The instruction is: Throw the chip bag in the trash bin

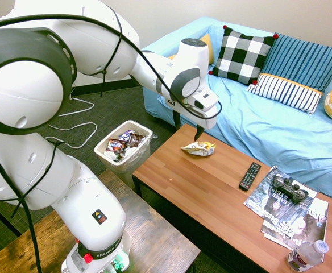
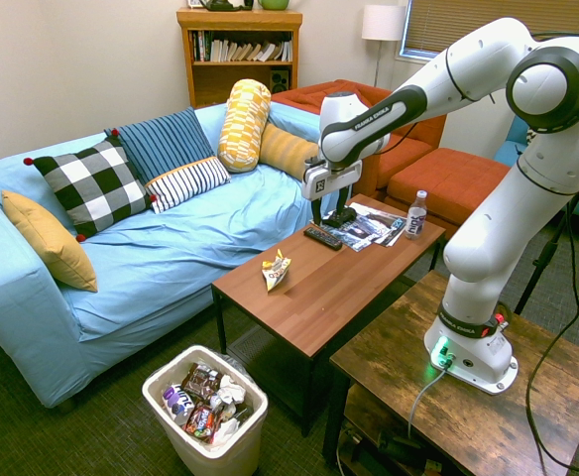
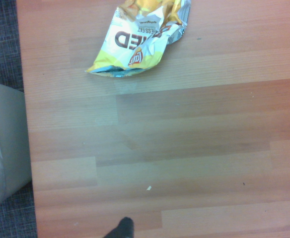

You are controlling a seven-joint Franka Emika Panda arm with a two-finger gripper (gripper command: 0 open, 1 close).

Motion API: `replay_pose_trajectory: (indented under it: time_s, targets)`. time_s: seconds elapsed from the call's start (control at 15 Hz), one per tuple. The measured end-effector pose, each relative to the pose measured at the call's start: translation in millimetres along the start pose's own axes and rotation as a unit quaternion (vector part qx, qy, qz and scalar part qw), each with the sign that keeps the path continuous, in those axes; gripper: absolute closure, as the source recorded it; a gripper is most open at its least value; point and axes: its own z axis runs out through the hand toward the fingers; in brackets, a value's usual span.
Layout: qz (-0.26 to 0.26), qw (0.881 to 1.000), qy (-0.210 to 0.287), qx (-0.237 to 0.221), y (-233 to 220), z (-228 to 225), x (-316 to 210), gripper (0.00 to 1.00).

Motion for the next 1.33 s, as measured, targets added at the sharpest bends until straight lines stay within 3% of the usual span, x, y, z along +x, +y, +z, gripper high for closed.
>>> replay_pose_trajectory:
  time_s: [0.27, 0.93, 1.33]
  targets:
    - [0.014, 1.0, -0.006, 0.008, -8, 17, 5, 0.0]
    - [0.114, 0.989, -0.088, -0.014, -107, 160, 97, 0.0]
    - [0.151, 0.981, -0.116, -0.037, -140, 216, 134, 0.0]
